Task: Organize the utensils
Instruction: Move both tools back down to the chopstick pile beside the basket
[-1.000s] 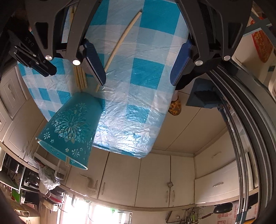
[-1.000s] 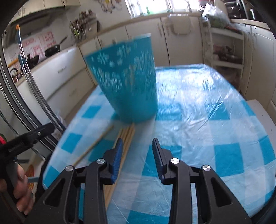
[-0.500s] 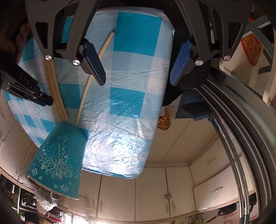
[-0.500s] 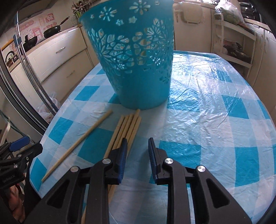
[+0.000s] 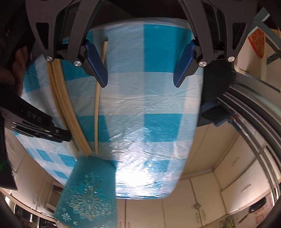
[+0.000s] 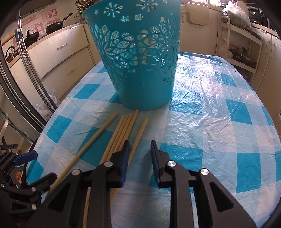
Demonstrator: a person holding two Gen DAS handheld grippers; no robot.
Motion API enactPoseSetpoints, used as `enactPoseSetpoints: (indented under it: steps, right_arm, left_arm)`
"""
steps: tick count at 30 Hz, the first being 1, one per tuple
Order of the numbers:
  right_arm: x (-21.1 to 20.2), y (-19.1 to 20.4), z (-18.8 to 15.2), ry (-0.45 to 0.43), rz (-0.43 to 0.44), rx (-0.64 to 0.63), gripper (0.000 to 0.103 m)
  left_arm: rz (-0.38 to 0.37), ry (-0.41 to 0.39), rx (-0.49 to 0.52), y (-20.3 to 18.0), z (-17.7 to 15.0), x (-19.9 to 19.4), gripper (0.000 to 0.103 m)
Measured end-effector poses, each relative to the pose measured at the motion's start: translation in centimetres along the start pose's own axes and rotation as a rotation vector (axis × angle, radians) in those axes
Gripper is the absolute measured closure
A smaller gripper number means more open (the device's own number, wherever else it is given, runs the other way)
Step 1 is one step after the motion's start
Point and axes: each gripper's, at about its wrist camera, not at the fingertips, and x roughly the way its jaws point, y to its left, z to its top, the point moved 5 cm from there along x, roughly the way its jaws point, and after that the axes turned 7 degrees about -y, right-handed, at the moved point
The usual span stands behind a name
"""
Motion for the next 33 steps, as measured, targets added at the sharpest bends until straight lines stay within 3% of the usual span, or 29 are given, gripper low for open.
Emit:
enactPoseSetpoints:
  steps: [8, 17, 22, 24, 27, 33]
  right_arm:
    - [-0.1, -1.1, 0.2, -0.002, -0.036, -0.033, 0.078]
    - [-0.2, -3.2, 0.5, 0.001, -0.043, 0.006, 0.079]
    - [0.0, -3.9, 0.8, -0.006, -0.031, 0.022, 0.079]
    - [0.2, -3.8, 1.0, -0.004, -0.018, 0.01, 0.079]
    - [0.4, -3.9, 1.1, 0.002, -0.006, 0.011, 0.079]
    - [0.7, -3.7, 1.4, 0.013, 0.003, 0.015, 0.081]
  left_arm:
    - [-0.041, -0.044, -0.022, -0.5, 2.6, -0.2, 0.029]
    - [0.013, -0.063, 0.133, -4.8, 6.9, 3.6, 0.029]
    - [0.057, -0.037, 0.108, -4.5, 8.3, 5.7, 0.032]
    - [0.077, -0.03, 0.053, -3.4, 8.6, 5.9, 0.034]
    - [0.043, -0.02, -0.01, -2.5, 8.6, 5.8, 0.034]
    - [0.029, -0.008, 0.039, -3.3, 8.8, 6.4, 0.036]
